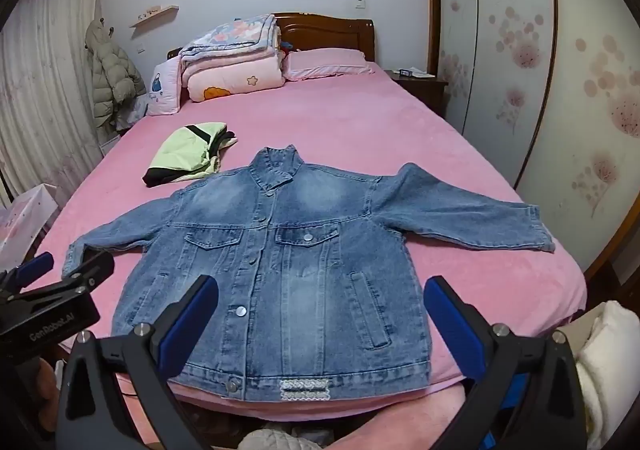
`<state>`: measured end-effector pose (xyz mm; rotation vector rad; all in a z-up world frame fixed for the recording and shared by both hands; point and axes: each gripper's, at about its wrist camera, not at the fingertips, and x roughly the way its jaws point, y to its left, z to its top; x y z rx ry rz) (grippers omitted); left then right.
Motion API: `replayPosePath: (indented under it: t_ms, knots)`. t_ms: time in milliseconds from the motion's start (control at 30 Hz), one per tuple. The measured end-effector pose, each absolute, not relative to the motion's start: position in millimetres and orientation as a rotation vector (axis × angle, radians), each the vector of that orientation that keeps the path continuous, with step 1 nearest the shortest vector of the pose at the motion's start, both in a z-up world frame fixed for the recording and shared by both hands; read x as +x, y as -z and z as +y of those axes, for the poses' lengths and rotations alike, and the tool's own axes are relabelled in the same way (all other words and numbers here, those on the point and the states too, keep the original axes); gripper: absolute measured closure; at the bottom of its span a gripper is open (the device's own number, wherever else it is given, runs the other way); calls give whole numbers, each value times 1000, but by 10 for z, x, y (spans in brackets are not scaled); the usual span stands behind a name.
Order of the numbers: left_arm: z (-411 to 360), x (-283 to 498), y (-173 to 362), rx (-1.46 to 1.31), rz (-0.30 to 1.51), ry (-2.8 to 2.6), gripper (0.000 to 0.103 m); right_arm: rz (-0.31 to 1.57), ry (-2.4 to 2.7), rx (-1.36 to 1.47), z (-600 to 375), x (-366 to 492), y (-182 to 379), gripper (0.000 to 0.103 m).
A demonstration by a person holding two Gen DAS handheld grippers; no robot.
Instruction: Fold large clothes
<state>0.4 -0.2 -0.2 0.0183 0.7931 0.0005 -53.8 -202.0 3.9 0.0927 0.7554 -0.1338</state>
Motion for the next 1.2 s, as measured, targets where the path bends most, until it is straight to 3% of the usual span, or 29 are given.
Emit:
replayPosePath:
  t_ms: [1200]
  knots:
    - [-236,242,91,46,800,57,0,801,114,145,-2097,-213,165,0]
